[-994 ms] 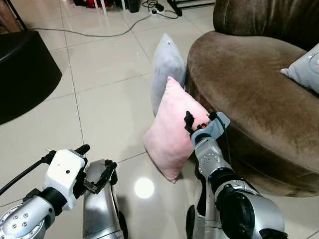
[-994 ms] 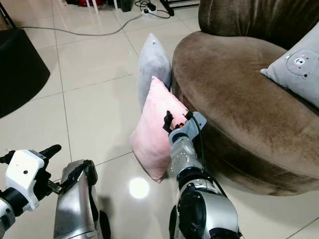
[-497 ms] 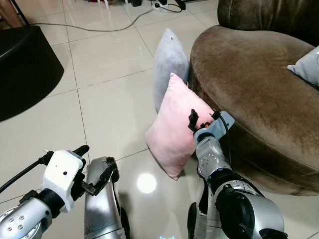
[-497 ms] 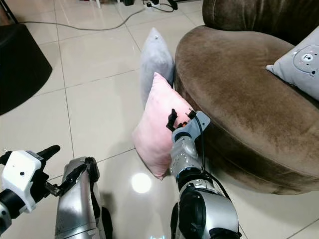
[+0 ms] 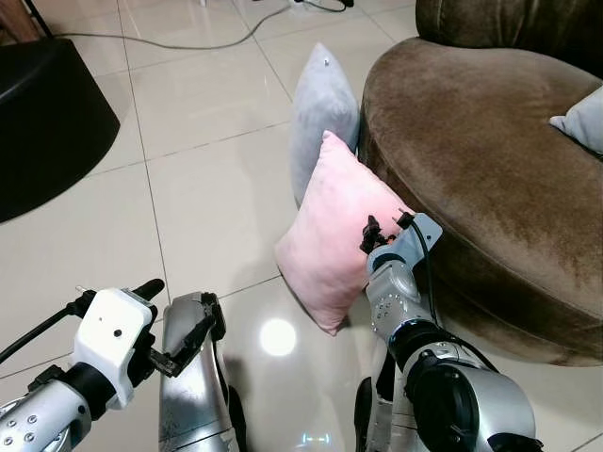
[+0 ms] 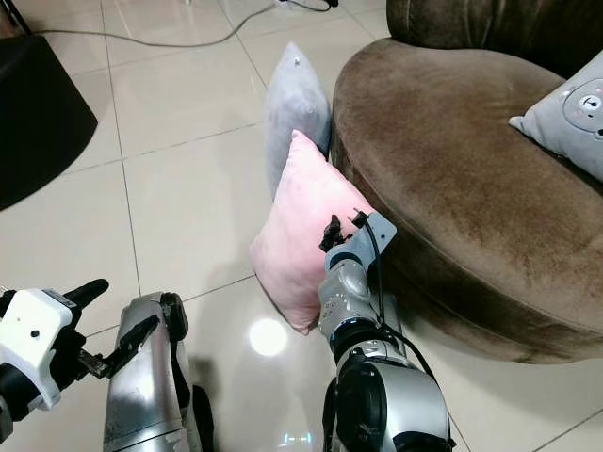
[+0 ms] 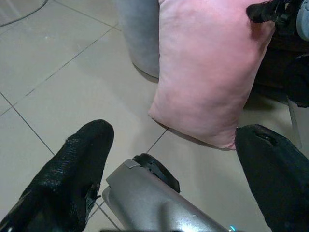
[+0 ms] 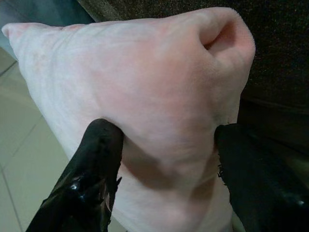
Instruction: Move the pillow to the sofa from floor
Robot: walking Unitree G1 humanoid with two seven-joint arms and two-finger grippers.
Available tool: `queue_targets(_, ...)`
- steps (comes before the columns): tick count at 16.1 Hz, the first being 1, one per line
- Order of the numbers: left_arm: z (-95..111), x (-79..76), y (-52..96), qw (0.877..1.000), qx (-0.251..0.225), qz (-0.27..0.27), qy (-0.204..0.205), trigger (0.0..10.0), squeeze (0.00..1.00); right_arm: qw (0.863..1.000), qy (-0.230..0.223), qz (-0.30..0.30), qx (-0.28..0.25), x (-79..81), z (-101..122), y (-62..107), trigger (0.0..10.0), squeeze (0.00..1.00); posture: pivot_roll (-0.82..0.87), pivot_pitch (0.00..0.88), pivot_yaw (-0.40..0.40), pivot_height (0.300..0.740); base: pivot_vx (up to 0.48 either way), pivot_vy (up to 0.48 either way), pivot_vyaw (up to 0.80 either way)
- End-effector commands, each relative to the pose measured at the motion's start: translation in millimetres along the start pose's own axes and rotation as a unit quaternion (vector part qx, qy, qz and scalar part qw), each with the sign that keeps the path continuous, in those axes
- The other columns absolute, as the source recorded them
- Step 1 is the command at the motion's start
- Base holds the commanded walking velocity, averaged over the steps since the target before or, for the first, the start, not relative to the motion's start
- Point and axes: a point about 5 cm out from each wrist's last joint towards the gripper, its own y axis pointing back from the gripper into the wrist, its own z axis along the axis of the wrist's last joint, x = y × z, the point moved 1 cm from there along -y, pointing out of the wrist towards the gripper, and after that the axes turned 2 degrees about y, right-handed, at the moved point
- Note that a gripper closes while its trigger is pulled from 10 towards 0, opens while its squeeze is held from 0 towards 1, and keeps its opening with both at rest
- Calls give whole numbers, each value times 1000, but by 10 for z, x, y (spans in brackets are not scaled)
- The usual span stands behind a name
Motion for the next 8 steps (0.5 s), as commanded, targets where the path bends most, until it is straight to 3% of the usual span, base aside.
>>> queue_targets(1,-2,15,40,1000,7,3,-4,10000,0,1000,-4,3,24,122,-181,79,0,0,39,208,40,396,0,0,0)
queue_targets(8,2,3,60,1000,10,1,-3,10000,0,1000,-7,0,23,120,-193,88,0,0,38,211,40,396,0,0,0)
